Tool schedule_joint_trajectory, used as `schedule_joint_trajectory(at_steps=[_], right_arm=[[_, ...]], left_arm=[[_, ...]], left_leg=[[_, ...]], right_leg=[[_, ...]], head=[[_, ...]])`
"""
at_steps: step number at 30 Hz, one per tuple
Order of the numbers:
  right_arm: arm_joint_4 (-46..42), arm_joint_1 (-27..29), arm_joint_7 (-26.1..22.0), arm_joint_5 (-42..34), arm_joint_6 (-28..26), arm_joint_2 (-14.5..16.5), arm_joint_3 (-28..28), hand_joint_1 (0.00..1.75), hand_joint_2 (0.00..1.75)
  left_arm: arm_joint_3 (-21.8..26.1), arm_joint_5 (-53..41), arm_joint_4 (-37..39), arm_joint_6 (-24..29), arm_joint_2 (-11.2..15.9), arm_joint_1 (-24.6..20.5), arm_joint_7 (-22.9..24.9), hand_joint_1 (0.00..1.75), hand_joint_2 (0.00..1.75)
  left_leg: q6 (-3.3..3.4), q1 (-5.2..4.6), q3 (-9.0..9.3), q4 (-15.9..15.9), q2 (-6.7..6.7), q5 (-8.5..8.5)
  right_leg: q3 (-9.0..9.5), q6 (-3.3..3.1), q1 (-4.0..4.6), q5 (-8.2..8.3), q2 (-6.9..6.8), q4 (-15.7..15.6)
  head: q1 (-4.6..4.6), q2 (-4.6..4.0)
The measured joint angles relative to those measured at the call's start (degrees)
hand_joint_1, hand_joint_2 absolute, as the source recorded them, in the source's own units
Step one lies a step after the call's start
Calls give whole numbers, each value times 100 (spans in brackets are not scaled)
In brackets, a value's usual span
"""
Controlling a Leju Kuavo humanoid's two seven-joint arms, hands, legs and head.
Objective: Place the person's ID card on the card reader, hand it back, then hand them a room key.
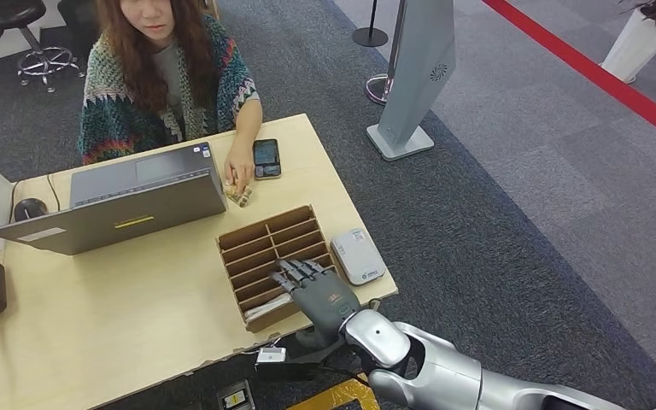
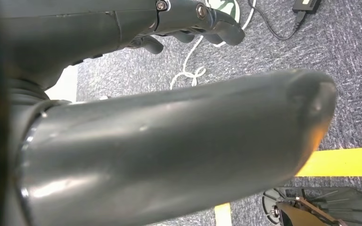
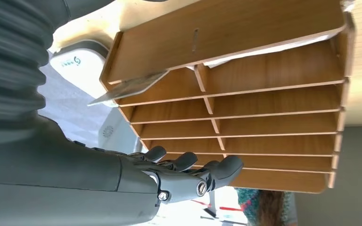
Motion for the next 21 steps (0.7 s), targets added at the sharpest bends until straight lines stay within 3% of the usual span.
schedule_joint_trajectory(at_steps=[9, 21], right_arm=[[269, 14, 399, 79, -575, -51, -92, 0, 175], [501, 164, 681, 49, -915, -299, -312, 0, 175]], left_arm=[[0, 51, 0, 18, 3, 1, 0, 0, 0], [-24, -11, 0, 4, 9, -27, 1, 0, 0]], left_leg=[[0, 0, 0, 0, 0, 0], [0, 0, 1, 1, 1, 0]], right_leg=[[-1, 0, 0, 0, 1, 0], [-1, 0, 0, 0, 2, 0]], head=[[0, 0], [0, -1]])
